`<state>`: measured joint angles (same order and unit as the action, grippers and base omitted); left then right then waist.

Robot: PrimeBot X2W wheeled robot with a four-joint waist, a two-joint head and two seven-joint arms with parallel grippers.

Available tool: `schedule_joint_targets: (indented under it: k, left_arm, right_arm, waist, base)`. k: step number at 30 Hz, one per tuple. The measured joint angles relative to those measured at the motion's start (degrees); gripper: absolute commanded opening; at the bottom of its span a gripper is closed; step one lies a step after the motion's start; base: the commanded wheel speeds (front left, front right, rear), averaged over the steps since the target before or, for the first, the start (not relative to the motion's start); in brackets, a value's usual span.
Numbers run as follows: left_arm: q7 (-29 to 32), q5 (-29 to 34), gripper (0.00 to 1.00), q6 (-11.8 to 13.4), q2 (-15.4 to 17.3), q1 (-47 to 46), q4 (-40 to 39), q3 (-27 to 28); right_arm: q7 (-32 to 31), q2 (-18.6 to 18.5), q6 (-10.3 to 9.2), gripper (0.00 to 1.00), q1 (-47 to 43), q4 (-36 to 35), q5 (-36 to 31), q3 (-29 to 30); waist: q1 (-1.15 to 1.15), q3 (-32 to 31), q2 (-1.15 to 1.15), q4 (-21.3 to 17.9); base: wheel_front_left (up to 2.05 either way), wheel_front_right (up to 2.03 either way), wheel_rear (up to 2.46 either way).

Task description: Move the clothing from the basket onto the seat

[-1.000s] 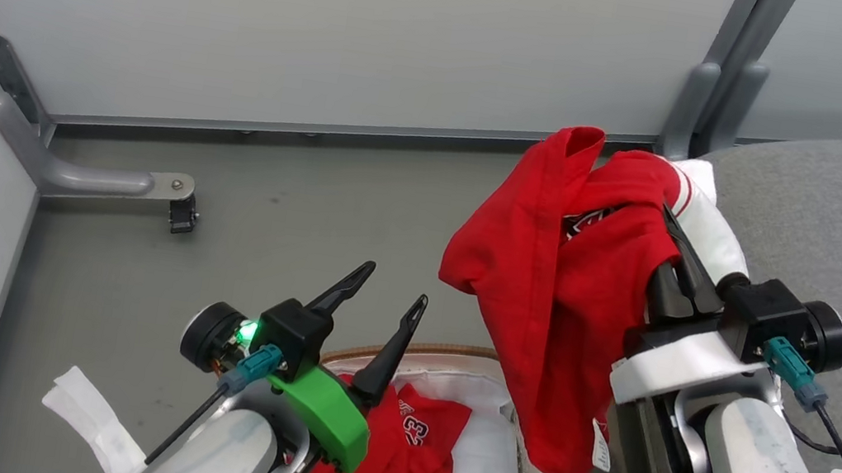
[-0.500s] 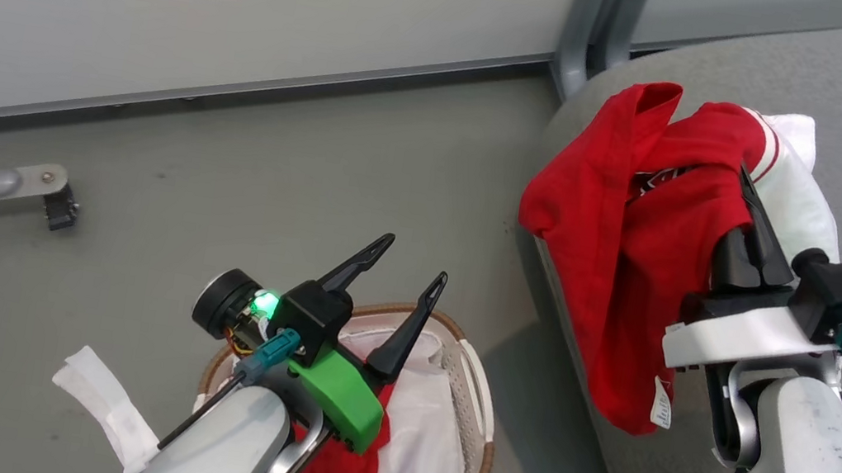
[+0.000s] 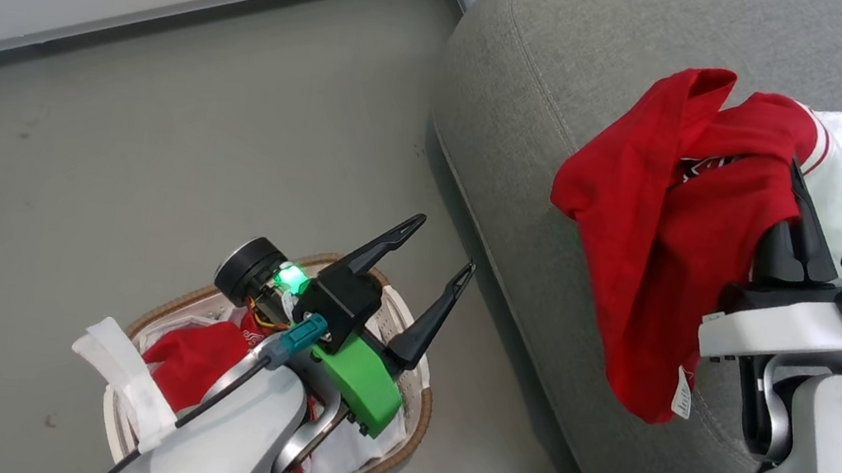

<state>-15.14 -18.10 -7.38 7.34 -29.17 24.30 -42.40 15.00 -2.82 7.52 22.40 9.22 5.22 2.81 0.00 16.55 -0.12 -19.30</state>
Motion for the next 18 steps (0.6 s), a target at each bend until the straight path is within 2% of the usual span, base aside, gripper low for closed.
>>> schedule_joint_targets:
  k: [7, 12, 18]
  left_arm:
    - [0.0, 0.0, 1.0, 0.0, -0.13, -2.68, -0.58, -2.47]
    - [-0.01, 0.23, 1.0, 0.0, -0.18, -4.82, -1.07, -3.65]
    - [-0.01, 0.94, 1.0, 0.0, -0.62, -6.76, -1.24, -4.94]
  right_arm:
    - [0.0, 0.0, 0.0, 0.0, 2.77, 0.59, -0.27, 3.8]
    - [0.0, -0.32, 0.01, 0.0, 9.34, 1.83, -3.12, 7.76]
    - [0.01, -6.91, 0.01, 0.0, 19.01, 4.0, -4.83, 12.85]
  waist:
    - [0.0, 3.66, 0.0, -0.07]
    - [0.0, 5.98, 0.0, 1.58]
    - [0.01, 9.17, 0.0, 5.01]
  base:
    - [0.0, 0.0, 0.0]
    - [0.0, 0.0, 0.0]
    - [0.0, 0.0, 0.0]
